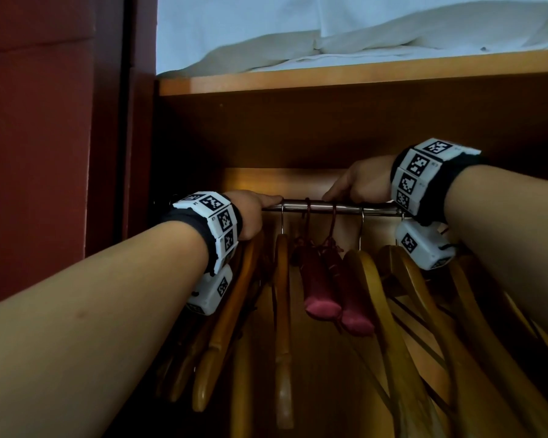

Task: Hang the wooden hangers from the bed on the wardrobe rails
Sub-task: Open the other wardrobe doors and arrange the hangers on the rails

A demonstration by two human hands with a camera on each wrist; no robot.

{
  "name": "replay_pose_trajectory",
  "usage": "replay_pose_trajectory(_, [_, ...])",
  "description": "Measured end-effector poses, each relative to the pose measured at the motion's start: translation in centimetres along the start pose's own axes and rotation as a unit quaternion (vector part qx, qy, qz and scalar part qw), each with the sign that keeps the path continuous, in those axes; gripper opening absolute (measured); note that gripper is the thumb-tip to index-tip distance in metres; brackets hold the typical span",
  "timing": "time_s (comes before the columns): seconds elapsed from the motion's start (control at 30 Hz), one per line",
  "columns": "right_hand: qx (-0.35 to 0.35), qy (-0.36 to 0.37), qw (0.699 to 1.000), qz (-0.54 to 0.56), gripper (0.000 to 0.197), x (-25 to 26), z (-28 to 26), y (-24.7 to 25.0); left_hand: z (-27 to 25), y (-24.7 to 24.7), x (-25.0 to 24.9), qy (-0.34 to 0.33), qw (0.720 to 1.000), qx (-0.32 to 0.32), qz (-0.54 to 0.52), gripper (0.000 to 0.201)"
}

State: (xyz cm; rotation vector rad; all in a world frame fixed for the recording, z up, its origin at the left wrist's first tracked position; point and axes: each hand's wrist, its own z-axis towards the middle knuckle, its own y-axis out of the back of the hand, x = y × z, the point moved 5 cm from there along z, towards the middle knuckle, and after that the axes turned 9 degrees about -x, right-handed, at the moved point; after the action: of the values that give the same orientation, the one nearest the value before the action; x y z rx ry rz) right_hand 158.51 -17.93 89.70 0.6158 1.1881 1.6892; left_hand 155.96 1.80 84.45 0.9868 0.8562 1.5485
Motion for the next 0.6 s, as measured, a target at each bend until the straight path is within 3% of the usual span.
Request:
replay_pose_trajectory(0.5, [-0.001, -0.013, 1.000, 0.006, 0.064, -0.77, -0.21, -0.10, 0.13, -0.24, -0.05, -0.005, 1.000, -0.003, -0.014, 0.097])
replay_pose_trajectory(0.6, [-0.030, -0.017, 0.999, 0.033, 0.057, -0.80, -0.51, 0.31, 0.38, 0.01, 0.35, 0.017, 1.000, -0.016, -0.001, 0.094])
